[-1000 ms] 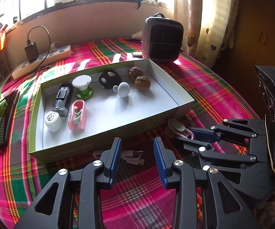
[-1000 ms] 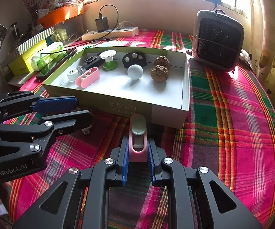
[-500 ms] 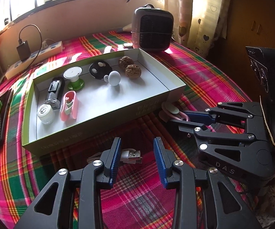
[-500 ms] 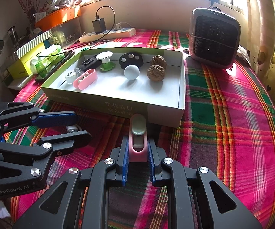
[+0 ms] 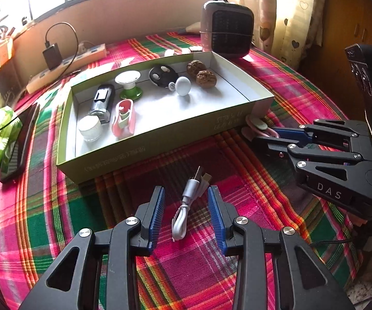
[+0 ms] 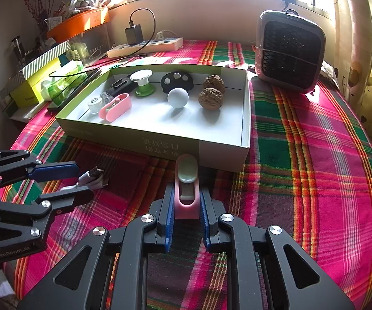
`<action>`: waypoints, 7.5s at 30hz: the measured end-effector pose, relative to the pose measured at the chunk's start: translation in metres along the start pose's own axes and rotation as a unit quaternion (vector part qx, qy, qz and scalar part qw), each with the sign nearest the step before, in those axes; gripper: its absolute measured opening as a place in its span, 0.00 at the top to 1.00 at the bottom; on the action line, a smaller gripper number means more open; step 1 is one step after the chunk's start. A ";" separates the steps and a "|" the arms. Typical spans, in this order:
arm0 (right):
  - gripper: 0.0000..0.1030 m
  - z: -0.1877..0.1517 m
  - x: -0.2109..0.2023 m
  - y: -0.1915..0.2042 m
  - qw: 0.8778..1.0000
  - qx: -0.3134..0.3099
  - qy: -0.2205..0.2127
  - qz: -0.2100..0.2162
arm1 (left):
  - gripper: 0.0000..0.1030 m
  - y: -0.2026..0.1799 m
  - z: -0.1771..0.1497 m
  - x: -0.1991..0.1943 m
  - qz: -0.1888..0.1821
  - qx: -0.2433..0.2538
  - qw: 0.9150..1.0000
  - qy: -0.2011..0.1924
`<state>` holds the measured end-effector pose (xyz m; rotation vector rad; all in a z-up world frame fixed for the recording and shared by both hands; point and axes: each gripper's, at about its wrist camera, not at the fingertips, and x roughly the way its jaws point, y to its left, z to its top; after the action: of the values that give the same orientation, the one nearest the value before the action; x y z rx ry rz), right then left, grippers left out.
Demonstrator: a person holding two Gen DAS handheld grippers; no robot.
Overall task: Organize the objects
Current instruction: 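Close the left tool on the white USB cable while the right tool lifts the pink holder, then carry the white cable with the left tool while the right tool carries the pink holder to the tray, then open the right tool to drop the pink holder in the tray while the left tool releases the cable, then withdraw both open tools from the tray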
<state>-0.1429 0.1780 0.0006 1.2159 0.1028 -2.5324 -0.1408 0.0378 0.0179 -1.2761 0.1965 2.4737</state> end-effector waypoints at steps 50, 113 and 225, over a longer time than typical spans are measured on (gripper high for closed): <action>0.82 -0.001 0.001 0.001 1.000 -0.001 0.000 0.000 | 0.86 -0.001 0.002 0.009 0.015 -0.001 1.000 -0.006; 0.82 0.057 -0.007 0.004 0.999 -0.022 -0.044 -0.001 | 0.86 0.021 0.070 0.000 -0.009 -0.038 0.997 -0.059; 0.53 -0.016 -0.016 0.025 0.999 0.012 0.001 -0.048 | 0.79 -0.003 -0.021 -0.009 0.096 -0.127 0.987 -0.027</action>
<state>-0.1137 0.1616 0.0044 1.2518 0.1351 -2.6223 -0.1192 0.0322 0.0131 -1.3412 -0.0105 2.7674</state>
